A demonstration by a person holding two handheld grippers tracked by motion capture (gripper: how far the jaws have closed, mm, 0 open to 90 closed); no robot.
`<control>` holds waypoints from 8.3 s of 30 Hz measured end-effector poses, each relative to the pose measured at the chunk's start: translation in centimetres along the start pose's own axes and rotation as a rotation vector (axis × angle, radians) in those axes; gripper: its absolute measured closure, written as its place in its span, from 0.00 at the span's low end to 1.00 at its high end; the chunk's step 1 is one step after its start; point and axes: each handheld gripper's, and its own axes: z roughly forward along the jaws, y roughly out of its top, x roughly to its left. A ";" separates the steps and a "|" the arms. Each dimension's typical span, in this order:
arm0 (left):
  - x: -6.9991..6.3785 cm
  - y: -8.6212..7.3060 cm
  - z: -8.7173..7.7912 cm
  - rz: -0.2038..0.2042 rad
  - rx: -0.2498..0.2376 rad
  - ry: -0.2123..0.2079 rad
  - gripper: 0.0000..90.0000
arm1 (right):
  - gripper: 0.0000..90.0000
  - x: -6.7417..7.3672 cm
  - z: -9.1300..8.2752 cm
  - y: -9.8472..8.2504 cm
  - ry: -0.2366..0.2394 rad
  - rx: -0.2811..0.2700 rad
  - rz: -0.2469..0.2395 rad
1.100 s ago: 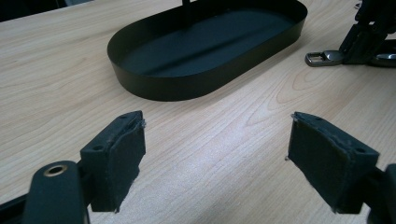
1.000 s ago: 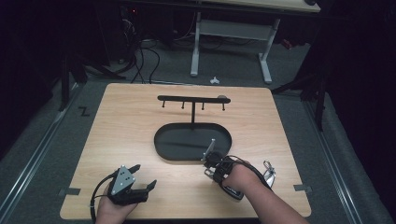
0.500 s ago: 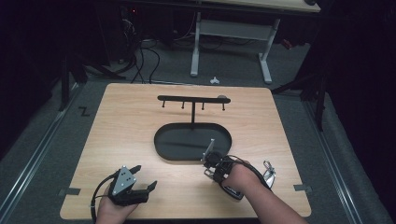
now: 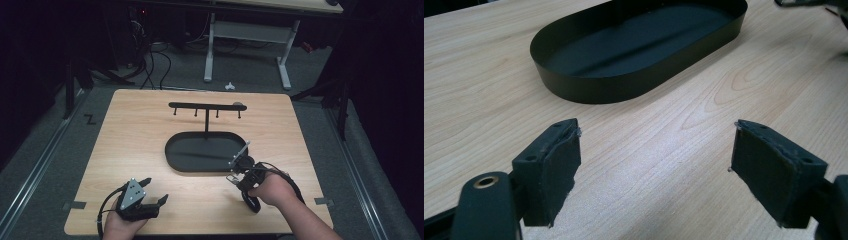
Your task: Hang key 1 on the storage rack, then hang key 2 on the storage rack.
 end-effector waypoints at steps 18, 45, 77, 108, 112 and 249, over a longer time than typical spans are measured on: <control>0.1 -0.3 -0.2 -0.001 -0.006 0.018 0.22 | 0.89 -0.9 -4.4 -0.6 -0.015 -0.121 0.034; 0.1 -0.3 -0.2 0.007 -0.002 0.008 0.22 | 0.89 -1.4 -6.2 3.2 -0.049 -0.156 0.027; 0.4 -0.4 -0.5 -0.003 -0.005 0.010 0.22 | 0.90 -3.5 -8.9 9.0 -0.092 -0.238 0.054; 0.3 -0.4 -0.4 0.000 0.001 -0.005 0.22 | 0.89 -4.6 -7.2 12.8 -0.166 -0.238 0.106; 0.2 -0.4 -0.4 0.003 0.002 -0.010 0.22 | 0.89 -4.8 -6.5 13.2 -0.170 -0.237 0.124; -0.5 -0.6 0.5 0.036 0.053 -0.043 0.23 | 0.70 -10.6 4.7 -4.0 -0.117 -0.041 0.336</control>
